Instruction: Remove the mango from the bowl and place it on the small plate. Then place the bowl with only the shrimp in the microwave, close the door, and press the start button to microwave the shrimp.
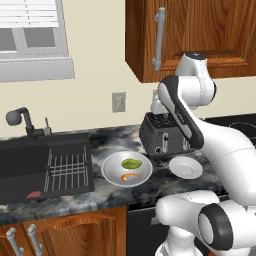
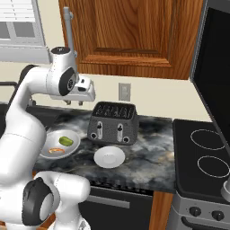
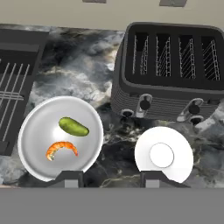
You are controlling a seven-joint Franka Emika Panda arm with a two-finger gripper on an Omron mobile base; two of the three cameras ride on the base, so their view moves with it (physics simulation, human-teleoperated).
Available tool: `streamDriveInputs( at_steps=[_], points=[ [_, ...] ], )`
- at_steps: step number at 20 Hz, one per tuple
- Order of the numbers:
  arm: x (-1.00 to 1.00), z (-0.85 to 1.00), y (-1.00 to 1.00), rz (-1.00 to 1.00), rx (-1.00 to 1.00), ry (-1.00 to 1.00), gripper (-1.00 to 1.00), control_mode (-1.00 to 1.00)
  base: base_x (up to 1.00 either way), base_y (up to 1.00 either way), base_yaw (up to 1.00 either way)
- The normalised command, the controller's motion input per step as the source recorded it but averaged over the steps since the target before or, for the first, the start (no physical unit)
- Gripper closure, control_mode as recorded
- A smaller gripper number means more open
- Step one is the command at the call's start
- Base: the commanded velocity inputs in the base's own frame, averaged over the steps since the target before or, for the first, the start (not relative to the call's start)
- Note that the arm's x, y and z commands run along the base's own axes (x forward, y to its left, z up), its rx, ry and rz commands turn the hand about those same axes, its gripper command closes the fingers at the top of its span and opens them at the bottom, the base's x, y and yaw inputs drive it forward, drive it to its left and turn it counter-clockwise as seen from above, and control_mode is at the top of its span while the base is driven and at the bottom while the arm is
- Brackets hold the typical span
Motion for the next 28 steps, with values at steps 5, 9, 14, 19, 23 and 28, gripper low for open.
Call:
streamDriveInputs(
  at_steps=[5,9,14,19,23,28],
  points=[
    [-0.25,0.00,0.09,0.00,-0.01,-0.03,-1.00,-1.00,0.00,0.00,0.00],
    [-0.49,-0.13,0.81,0.01,-0.10,0.03,-1.00,-1.00,0.00,0.00,0.00],
    [-0.38,-0.45,1.00,0.00,-0.06,0.18,-1.00,-1.00,0.00,0.00,0.00],
    [-0.08,-0.76,0.27,0.00,0.15,0.12,-1.00,-1.00,0.00,0.00,0.00],
    [-0.20,-0.37,-0.23,0.00,0.00,0.04,-1.00,-1.00,0.00,0.00,0.00],
    [0.28,-0.75,-0.01,0.01,0.00,0.09,-1.00,-1.00,0.00,0.00,0.00]
  ],
)
